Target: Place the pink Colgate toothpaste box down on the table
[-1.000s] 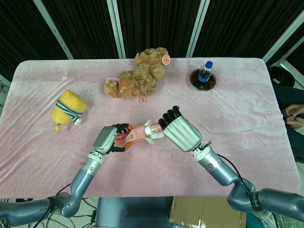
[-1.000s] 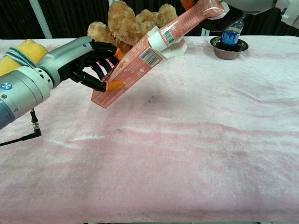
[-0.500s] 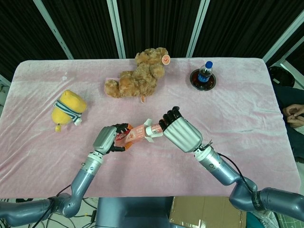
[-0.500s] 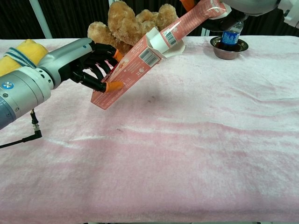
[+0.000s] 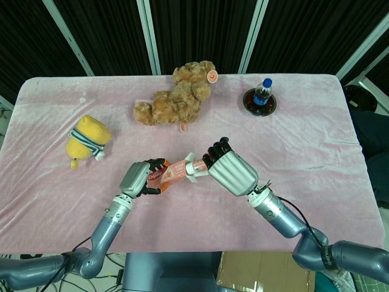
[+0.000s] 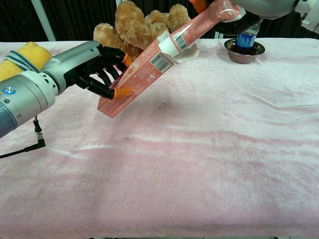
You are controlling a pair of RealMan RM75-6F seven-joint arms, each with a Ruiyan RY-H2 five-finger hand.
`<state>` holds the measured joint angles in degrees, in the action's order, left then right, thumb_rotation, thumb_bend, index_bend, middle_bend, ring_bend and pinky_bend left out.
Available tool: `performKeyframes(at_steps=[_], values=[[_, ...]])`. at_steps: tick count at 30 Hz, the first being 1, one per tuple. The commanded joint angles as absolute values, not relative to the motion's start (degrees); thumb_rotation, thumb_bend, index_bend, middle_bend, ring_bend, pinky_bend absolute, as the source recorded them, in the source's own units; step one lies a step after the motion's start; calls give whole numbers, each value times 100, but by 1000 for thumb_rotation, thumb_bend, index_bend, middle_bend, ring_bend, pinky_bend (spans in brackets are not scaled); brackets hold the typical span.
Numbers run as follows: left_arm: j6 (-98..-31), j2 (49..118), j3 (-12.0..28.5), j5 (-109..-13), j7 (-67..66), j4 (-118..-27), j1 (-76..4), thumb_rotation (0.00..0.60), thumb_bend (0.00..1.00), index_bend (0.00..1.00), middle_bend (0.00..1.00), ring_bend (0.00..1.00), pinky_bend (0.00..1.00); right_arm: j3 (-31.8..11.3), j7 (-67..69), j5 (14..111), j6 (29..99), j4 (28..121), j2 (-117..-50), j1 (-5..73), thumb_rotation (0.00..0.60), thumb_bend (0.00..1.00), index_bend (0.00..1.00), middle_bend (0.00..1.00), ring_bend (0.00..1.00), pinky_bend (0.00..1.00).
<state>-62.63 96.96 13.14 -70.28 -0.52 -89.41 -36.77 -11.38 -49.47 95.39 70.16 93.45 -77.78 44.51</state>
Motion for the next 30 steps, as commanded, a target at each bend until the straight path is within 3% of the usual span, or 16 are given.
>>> performKeyframes(at_steps=[1,30], values=[[-6265,9699,1316,-7029,-58,-8943,-3681,600,354,407,410,360,434,-1144,-4952,9539,7013,9351,-7781,4448,600,351,639,522,444,419],[-6302,9795,1352,-7026,-131,-8962,-3727,600,354,407,410,360,434,-1177,-4955,9610,7027,9315,-7860,4392,600,351,639,514,441,420]])
